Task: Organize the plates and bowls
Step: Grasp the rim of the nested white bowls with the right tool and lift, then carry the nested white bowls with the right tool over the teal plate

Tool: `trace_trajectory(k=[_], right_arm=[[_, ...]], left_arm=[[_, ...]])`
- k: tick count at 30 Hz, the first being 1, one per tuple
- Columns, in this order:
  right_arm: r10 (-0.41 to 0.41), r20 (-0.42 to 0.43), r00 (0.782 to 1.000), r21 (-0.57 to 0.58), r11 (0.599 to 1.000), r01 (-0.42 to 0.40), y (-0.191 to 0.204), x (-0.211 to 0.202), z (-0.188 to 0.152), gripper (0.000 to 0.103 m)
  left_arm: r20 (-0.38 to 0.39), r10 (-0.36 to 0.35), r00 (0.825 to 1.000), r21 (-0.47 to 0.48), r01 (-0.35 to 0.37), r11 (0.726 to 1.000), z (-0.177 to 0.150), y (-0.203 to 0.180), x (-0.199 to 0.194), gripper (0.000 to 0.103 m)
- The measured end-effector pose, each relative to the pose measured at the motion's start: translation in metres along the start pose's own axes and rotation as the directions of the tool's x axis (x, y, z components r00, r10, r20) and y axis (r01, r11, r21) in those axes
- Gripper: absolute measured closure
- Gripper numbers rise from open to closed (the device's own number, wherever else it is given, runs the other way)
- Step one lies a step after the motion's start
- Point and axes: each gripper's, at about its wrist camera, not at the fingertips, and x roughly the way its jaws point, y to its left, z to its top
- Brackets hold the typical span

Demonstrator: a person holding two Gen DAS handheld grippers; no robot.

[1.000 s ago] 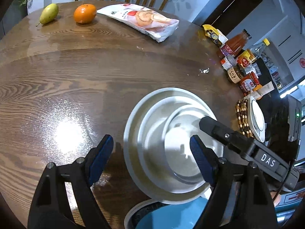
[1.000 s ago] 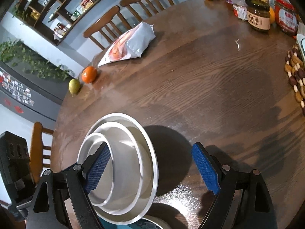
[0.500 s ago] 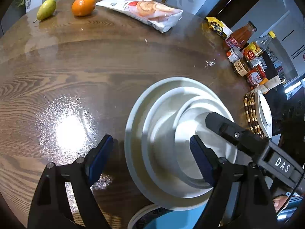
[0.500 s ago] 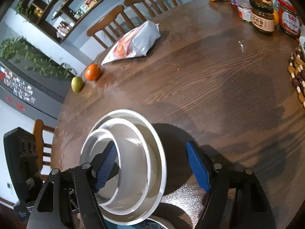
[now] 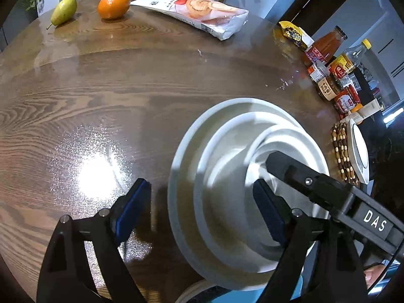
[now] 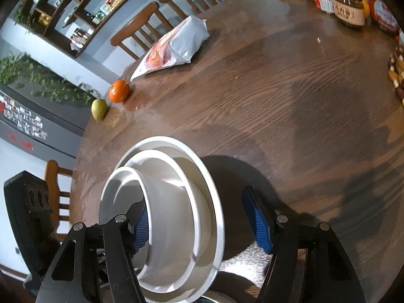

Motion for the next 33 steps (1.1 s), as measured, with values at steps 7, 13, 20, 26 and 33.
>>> trace_trajectory(k=[7,13,20,26,33], right_arm=[[0.025,0.002,1.0,0.019,1.0,-0.025,-0.001,0.001,-0.002,0.035],[0.056,-0.018,0.998,0.032,0.998,-0.056,-0.001,0.004,-0.003,0.047],[0.076,-0.031,0.997,0.037,0.997,-0.075,0.0,0.006,-0.003,0.051],[0.086,-0.037,0.996,0.036,0.996,-0.085,0.002,0.008,-0.004,0.051],[0.087,-0.034,0.996,0.04,0.996,-0.085,0.001,0.007,-0.005,0.051]], left_arm=[[0.005,-0.008,1.0,0.018,0.008,1.0,0.001,-0.006,0.004,0.006],[-0.008,0.008,1.0,0.03,-0.007,1.0,-0.001,-0.007,0.004,0.005],[-0.02,-0.061,0.998,0.012,0.062,0.998,-0.005,-0.01,0.001,0.032],[-0.029,-0.091,0.995,0.004,0.091,0.996,-0.008,-0.013,0.002,0.038],[-0.029,-0.092,0.995,0.002,0.092,0.996,-0.008,-0.014,0.002,0.038]])
